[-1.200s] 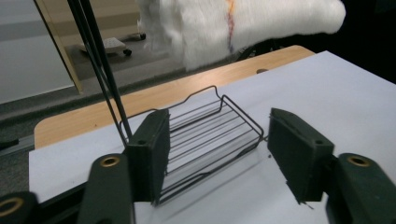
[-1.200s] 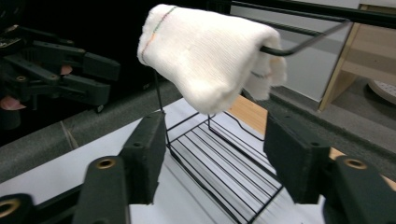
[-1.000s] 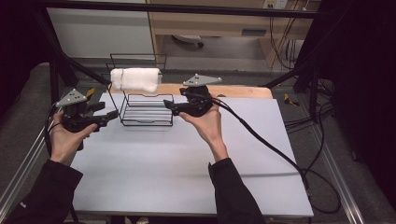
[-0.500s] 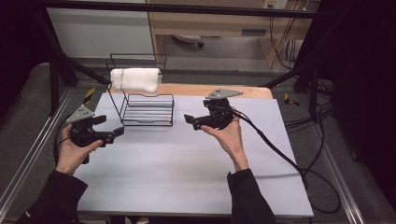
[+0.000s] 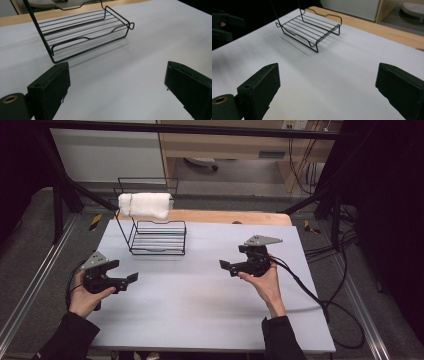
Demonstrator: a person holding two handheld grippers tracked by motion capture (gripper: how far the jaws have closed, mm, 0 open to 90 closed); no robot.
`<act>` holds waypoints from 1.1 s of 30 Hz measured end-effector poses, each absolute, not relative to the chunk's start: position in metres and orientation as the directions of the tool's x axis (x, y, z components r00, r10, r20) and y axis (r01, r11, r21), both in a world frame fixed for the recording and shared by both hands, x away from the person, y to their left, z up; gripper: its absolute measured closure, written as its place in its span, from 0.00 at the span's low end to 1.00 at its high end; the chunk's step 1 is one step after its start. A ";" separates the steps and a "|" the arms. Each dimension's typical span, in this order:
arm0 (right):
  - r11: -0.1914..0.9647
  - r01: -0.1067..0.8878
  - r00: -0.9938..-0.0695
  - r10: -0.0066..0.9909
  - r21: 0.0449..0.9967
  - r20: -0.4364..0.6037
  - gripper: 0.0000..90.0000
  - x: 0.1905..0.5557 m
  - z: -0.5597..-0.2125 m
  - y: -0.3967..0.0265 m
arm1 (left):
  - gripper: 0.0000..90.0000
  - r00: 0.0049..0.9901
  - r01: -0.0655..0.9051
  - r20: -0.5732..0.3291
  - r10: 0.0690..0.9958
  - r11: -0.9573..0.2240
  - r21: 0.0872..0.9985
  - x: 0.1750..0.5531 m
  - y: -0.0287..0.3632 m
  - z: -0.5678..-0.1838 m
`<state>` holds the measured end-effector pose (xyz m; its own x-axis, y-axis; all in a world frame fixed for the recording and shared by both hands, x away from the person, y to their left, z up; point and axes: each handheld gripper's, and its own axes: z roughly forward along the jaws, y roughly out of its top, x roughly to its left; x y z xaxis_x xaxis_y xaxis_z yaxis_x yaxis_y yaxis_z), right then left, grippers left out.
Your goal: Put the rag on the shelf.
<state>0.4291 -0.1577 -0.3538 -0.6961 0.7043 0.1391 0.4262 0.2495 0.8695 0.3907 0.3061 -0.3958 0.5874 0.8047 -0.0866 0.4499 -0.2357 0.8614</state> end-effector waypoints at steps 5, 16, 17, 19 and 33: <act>0.245 0.452 -0.684 0.713 0.858 0.156 0.06 0.423 -0.372 -0.174 | 0.07 0.594 0.453 -0.088 0.800 -0.242 0.858 0.385 0.305 -0.405; 0.258 0.481 -0.671 0.723 0.838 0.163 0.05 0.407 -0.402 -0.200 | 0.07 0.623 0.453 -0.070 0.779 -0.287 0.844 0.374 0.301 -0.423; 0.256 0.488 -0.668 0.725 0.834 0.168 0.05 0.405 -0.404 -0.203 | 0.07 0.626 0.453 -0.068 0.777 -0.292 0.842 0.374 0.301 -0.423; 0.255 0.496 -0.664 0.728 0.830 0.173 0.05 0.403 -0.410 -0.208 | 0.07 0.628 0.451 -0.063 0.776 -0.297 0.842 0.372 0.301 -0.426; 0.260 0.556 -0.628 0.753 0.790 0.194 0.03 0.383 -0.442 -0.245 | 0.07 0.650 0.449 -0.063 0.757 -0.316 0.836 0.368 0.298 -0.434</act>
<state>0.3828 -0.2449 -0.4416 -0.6284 0.7534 0.1937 0.5556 0.2605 0.7896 0.3676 0.2980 -0.4338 0.6498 0.7575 -0.0627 0.4488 -0.3158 0.8360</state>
